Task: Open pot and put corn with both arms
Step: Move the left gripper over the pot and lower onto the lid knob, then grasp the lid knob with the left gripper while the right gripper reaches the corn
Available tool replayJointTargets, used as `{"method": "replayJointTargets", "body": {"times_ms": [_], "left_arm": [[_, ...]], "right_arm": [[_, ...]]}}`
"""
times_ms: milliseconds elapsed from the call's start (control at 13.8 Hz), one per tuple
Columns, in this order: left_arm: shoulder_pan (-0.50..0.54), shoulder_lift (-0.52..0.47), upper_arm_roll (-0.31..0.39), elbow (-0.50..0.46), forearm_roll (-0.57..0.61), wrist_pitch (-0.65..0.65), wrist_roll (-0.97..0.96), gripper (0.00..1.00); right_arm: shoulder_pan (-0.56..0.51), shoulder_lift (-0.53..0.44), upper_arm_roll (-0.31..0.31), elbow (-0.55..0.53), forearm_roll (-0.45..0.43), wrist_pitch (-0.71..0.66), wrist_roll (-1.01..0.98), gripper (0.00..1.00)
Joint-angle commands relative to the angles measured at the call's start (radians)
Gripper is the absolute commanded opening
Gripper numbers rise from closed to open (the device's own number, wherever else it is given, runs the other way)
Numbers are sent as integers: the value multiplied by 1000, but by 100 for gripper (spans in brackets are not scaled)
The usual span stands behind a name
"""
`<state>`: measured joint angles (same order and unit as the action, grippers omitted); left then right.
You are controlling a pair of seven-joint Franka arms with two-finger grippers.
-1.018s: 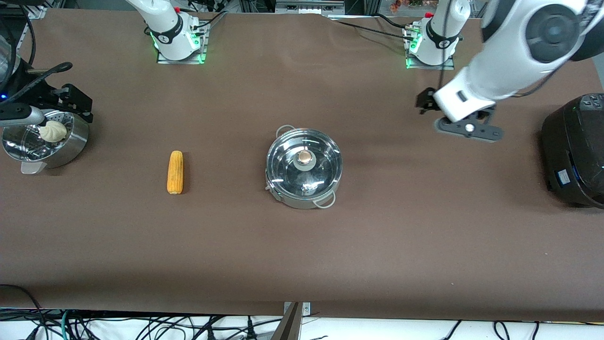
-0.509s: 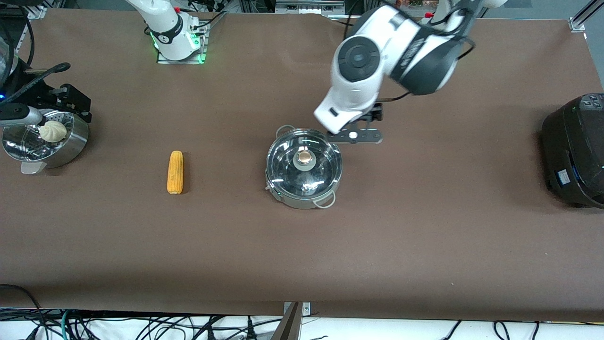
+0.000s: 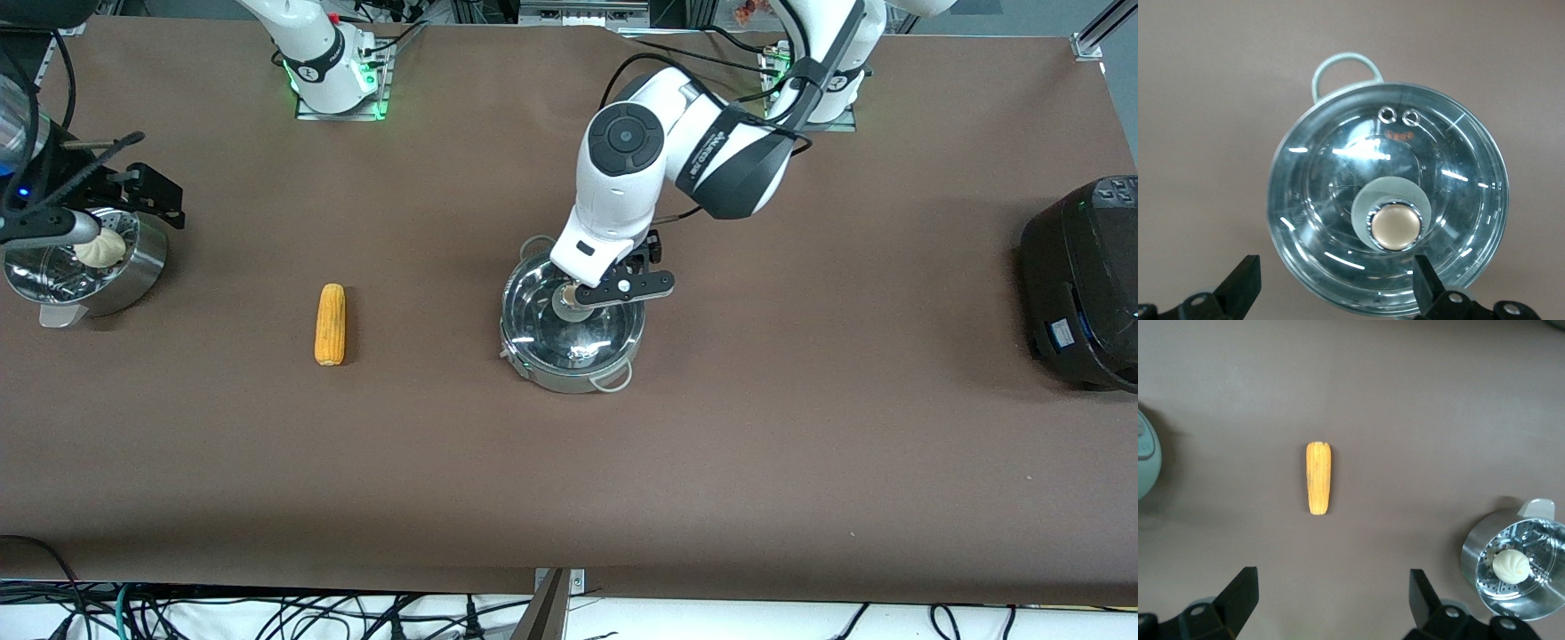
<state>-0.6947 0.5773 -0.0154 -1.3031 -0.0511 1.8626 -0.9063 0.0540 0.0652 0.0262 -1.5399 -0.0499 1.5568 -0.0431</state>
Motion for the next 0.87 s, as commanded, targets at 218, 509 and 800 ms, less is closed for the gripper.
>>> {"method": "replayJointTargets", "body": {"times_ms": [218, 509, 800], "left_arm": [[-55, 76, 18, 41, 7, 78, -34, 100], [-55, 93, 20, 31, 39, 160, -31, 100], [-54, 96, 20, 30, 65, 176, -22, 100]], "right_arm": [[-13, 28, 1, 7, 24, -38, -6, 100], [-14, 44, 0, -138, 82, 101, -6, 100], [-11, 93, 3, -249, 79, 274, -4, 100]]}}
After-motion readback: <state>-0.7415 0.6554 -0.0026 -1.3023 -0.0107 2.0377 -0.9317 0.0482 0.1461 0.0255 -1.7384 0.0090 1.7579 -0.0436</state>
